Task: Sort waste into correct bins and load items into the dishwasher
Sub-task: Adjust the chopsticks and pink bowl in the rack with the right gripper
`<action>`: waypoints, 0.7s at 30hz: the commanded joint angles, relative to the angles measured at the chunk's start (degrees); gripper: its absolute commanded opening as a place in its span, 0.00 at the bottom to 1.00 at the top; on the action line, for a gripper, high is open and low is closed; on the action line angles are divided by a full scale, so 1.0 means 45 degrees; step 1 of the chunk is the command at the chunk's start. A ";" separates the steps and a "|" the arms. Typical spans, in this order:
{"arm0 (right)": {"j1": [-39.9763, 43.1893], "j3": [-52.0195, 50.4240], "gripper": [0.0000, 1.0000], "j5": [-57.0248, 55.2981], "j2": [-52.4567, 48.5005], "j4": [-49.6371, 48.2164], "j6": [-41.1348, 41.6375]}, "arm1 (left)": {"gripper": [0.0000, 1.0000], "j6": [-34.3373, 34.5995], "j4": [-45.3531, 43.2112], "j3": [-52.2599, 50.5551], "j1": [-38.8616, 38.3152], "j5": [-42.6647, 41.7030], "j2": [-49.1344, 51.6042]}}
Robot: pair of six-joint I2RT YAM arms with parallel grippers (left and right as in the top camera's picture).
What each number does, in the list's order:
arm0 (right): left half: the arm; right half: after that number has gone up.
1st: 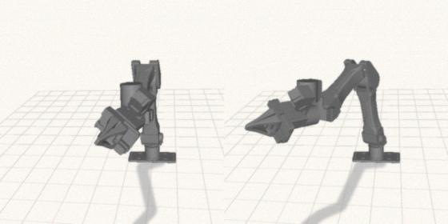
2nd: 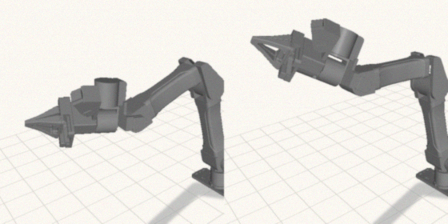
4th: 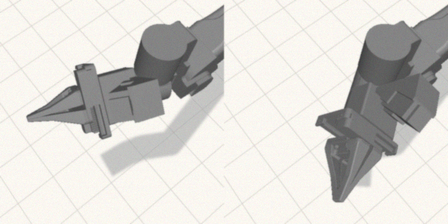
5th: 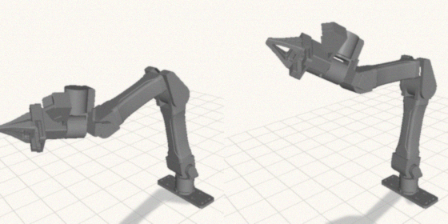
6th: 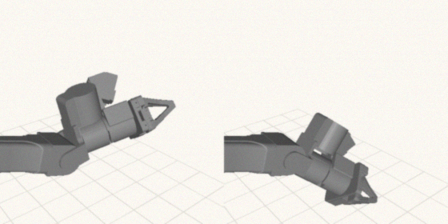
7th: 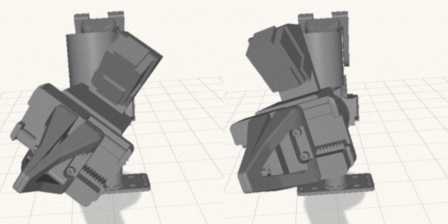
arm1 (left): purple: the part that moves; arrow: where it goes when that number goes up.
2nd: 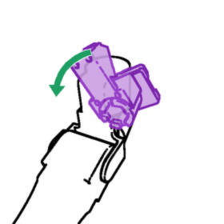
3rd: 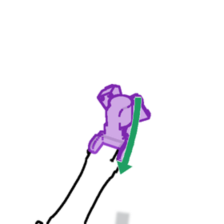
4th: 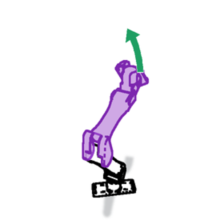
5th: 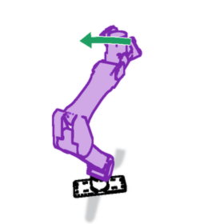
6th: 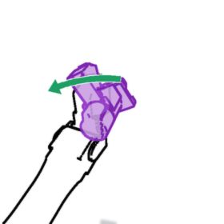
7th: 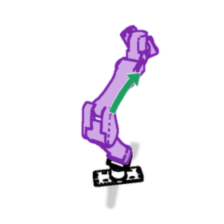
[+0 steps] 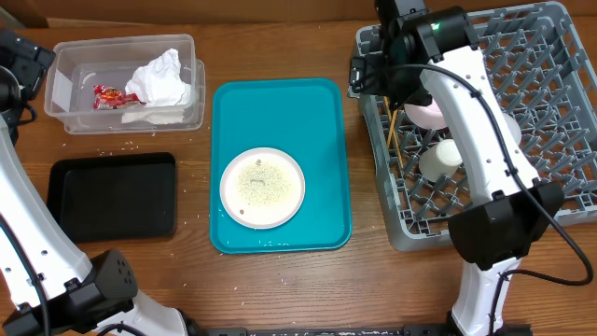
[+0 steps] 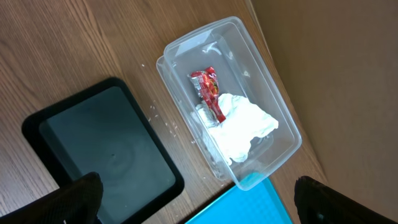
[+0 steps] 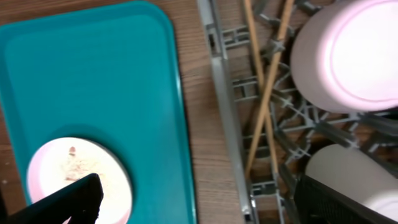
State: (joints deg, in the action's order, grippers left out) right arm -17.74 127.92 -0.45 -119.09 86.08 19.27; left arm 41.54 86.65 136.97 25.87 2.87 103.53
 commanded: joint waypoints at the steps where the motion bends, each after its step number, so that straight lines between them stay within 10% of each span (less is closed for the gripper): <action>1: 0.0525 0.0350 1.00 -0.1005 0.0520 0.0248 -0.0039 | 1.00 -0.0189 -0.0010 0.0010 -0.0087 0.0151 0.0087; 21: 0.4051 0.0350 1.00 -0.3288 0.0520 0.1054 -0.0039 | 1.00 -0.0185 -0.0010 0.0010 -0.0087 0.0155 0.0087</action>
State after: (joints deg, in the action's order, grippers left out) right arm -1.48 127.94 -11.92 -119.09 90.78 19.25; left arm 41.54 86.65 136.97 25.87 2.85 103.53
